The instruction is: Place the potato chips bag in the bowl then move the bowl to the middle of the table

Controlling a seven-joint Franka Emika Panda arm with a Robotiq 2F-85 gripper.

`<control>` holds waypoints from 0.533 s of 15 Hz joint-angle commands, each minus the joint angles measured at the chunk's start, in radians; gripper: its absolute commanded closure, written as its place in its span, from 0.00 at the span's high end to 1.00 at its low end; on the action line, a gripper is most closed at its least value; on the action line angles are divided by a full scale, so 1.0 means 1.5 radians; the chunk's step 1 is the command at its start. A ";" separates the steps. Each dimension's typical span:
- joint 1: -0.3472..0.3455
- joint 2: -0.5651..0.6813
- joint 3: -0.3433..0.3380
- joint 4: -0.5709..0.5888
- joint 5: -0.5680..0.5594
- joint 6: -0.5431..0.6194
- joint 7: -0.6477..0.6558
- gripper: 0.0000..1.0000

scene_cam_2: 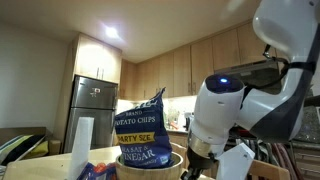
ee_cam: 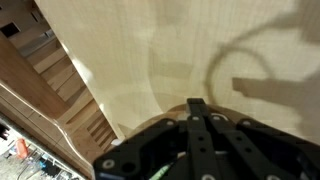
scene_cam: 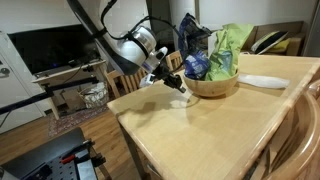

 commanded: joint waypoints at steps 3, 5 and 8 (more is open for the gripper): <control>-0.012 -0.073 0.004 -0.106 0.081 -0.029 -0.143 0.00; -0.015 -0.101 0.002 -0.142 0.078 -0.026 -0.170 0.00; -0.022 -0.162 0.002 -0.199 0.073 -0.004 -0.209 0.00</control>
